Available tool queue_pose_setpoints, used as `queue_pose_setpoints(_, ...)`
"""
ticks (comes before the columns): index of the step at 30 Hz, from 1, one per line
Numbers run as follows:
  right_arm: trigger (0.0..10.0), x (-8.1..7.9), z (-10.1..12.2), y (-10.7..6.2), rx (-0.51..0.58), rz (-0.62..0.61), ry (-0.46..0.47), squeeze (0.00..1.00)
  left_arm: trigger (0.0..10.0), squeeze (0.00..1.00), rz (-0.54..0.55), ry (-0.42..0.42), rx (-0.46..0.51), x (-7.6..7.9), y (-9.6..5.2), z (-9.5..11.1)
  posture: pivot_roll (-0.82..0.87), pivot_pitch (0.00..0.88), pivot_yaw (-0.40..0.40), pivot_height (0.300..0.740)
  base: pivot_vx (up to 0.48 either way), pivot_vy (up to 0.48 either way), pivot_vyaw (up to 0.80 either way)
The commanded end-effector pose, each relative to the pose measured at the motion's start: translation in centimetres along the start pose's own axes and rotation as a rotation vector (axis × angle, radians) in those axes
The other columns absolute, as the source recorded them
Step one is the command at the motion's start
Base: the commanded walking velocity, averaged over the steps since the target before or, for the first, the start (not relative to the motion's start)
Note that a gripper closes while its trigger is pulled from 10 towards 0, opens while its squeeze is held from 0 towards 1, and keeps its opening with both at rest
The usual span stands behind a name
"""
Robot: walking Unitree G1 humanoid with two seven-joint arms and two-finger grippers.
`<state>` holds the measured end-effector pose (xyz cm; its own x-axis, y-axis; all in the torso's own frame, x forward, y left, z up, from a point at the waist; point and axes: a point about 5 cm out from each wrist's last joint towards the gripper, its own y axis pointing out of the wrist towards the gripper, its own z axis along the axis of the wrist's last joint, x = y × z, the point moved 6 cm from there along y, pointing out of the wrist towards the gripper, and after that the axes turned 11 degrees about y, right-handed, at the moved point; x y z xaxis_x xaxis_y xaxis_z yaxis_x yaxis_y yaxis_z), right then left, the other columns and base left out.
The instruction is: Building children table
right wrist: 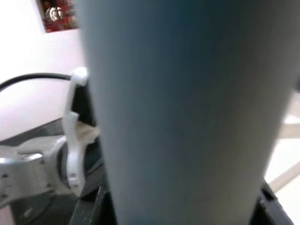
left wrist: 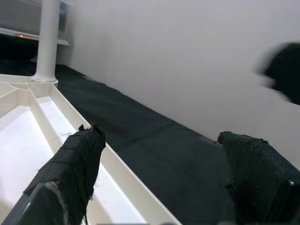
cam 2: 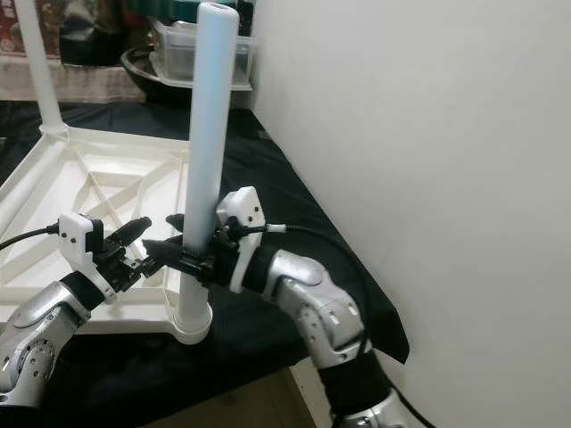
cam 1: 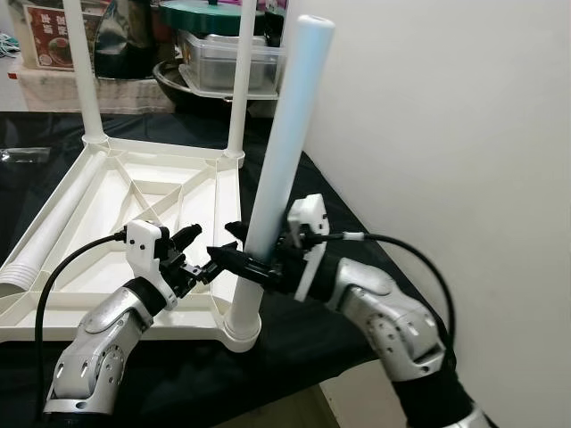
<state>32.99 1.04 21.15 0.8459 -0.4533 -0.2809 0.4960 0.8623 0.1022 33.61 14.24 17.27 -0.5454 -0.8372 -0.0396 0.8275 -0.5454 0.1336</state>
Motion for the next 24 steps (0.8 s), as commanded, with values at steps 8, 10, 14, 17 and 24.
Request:
queue_pose_setpoints(8,0.0,16.2,-3.2,-12.2,-0.013,-1.317,0.032,0.0,10.0,0.0,-0.024,-0.002,-0.003,0.6,0.1,0.0,0.15,0.0,-0.191,0.74,0.0,0.0,0.0)
queue_pose_setpoints(10,0.0,15.8,-3.2,-12.7,-0.015,-1.336,0.013,0.0,10.0,0.0,-0.024,-0.002,-0.004,0.5,0.1,-0.1,0.15,0.0,-0.183,0.74,0.0,0.0,0.0)
queue_pose_setpoints(14,10.0,13.8,-2.1,-9.8,0.034,-1.133,-0.012,0.0,10.0,0.0,-0.028,-0.002,-0.007,0.5,0.1,-0.1,0.14,0.0,-0.174,0.74,0.0,0.0,0.0)
queue_pose_setpoints(17,10.0,11.7,-0.4,-6.8,0.11,-0.892,0.019,1.0,10.0,0.0,-0.032,-0.001,-0.01,0.4,0.1,-0.2,0.14,0.0,-0.174,0.74,0.0,0.0,0.0)
queue_pose_setpoints(24,10.0,4.4,2.6,-2.5,0.164,-0.286,0.02,0.0,10.0,0.0,-0.031,0.0,-0.01,0.4,0.2,-0.2,0.14,0.0,-0.178,0.74,0.0,0.0,0.0)
